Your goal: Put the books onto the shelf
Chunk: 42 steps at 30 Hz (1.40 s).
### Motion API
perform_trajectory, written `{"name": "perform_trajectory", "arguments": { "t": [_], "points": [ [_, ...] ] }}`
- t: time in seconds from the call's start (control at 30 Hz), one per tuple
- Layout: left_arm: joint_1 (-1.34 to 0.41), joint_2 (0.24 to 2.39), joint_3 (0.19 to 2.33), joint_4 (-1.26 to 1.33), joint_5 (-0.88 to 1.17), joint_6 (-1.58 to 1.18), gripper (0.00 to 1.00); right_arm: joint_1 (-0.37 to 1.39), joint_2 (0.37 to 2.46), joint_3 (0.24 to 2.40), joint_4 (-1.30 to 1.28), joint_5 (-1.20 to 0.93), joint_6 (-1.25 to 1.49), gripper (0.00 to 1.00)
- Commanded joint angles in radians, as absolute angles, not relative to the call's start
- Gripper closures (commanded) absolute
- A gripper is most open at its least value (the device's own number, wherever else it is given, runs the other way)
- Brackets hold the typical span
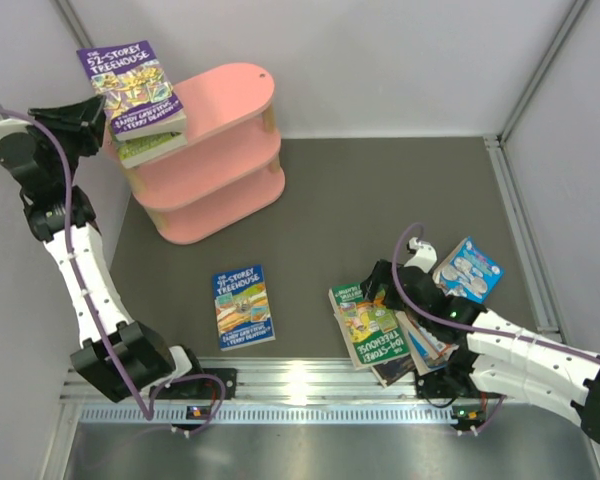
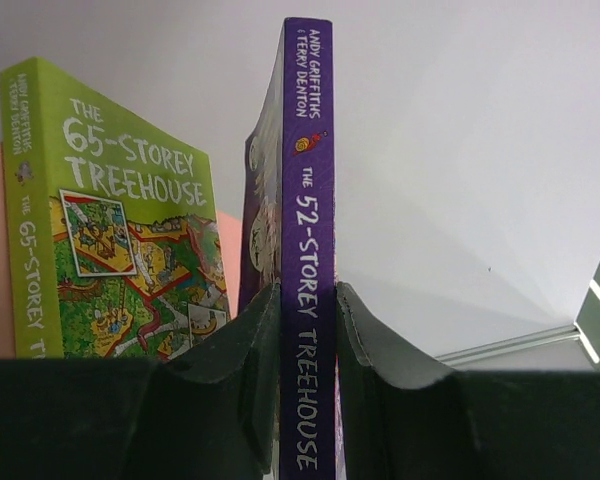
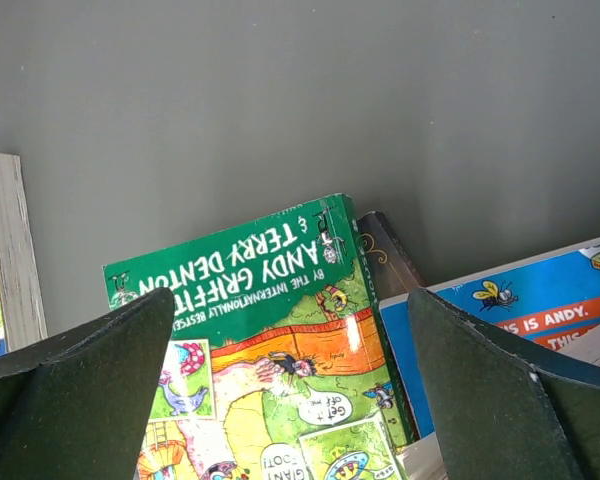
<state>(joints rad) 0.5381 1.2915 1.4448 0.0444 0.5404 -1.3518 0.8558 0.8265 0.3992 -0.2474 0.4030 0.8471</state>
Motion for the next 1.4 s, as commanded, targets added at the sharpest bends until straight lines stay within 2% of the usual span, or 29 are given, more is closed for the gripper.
{"name": "perform_trajectory", "arguments": {
  "t": [0.0, 0.6, 1.2, 1.27, 1.37],
  "points": [
    [0.555, 1.261, 1.466, 0.117, 0.515, -1.342, 1.00, 0.868, 0.825, 0.399, -0.216, 0.425, 0.830, 0.00],
    [0.564, 1.319, 1.499, -0.224, 0.532, -1.085, 1.00, 0.868, 0.830, 0.396, -0.219, 0.428, 0.811, 0.00],
    [0.581, 1.408, 1.551, -0.285, 0.551, -1.022, 0.98, 0.868, 0.856, 0.397, -0.218, 0.426, 0.810, 0.00],
    [0.581, 1.413, 1.551, -0.285, 0.551, -1.019, 0.96, 0.868, 0.856, 0.394, -0.218, 0.426, 0.813, 0.00],
    [0.581, 1.405, 1.537, -0.287, 0.546, -1.015, 0.79, 0.870, 0.859, 0.390, -0.216, 0.428, 0.818, 0.00]
  ]
}}
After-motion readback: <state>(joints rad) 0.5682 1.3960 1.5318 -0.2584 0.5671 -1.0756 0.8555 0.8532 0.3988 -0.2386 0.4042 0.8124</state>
